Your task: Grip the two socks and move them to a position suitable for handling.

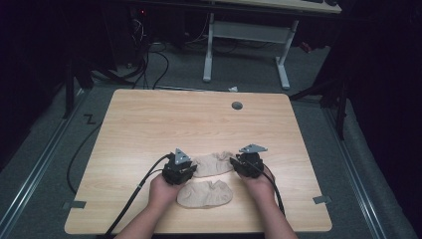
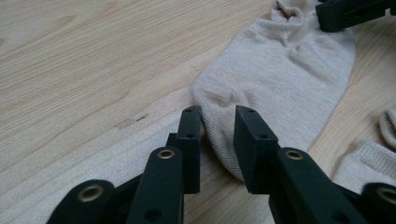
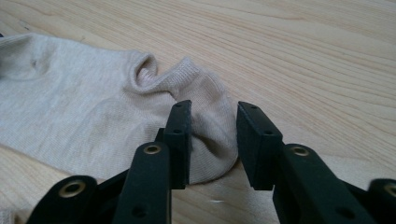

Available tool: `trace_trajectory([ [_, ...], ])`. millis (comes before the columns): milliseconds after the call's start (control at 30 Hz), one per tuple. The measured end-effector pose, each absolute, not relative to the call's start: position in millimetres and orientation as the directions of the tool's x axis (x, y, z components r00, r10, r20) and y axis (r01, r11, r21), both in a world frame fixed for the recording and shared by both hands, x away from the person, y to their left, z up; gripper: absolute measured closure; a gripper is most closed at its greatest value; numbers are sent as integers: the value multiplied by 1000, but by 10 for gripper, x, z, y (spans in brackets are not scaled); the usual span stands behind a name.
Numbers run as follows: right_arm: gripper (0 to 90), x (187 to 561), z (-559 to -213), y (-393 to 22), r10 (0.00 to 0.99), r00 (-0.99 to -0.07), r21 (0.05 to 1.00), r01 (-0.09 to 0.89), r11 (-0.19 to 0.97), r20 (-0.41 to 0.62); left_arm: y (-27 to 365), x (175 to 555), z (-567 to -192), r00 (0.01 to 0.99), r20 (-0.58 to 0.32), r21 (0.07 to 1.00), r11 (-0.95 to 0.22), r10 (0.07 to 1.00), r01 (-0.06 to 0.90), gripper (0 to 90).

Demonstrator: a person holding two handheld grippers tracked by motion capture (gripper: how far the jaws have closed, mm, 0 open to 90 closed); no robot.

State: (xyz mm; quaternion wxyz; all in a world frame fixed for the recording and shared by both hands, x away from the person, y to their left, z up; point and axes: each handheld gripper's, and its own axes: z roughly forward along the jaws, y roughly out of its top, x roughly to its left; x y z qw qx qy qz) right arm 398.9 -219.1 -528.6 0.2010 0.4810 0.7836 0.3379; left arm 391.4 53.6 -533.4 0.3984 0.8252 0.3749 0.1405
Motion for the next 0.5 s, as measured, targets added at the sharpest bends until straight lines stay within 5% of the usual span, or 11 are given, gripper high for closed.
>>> trace_trajectory([
  [167,812,3976,-5281,-2144,875,-485,722,608,331,8,547,3927,-5336,679,-76,763,-396,730,511,794],
  [500,840,3928,-5156,-2074,860,-511,763,555,332,-2,587,3897,-5331,678,-71,775,-388,731,499,867],
])
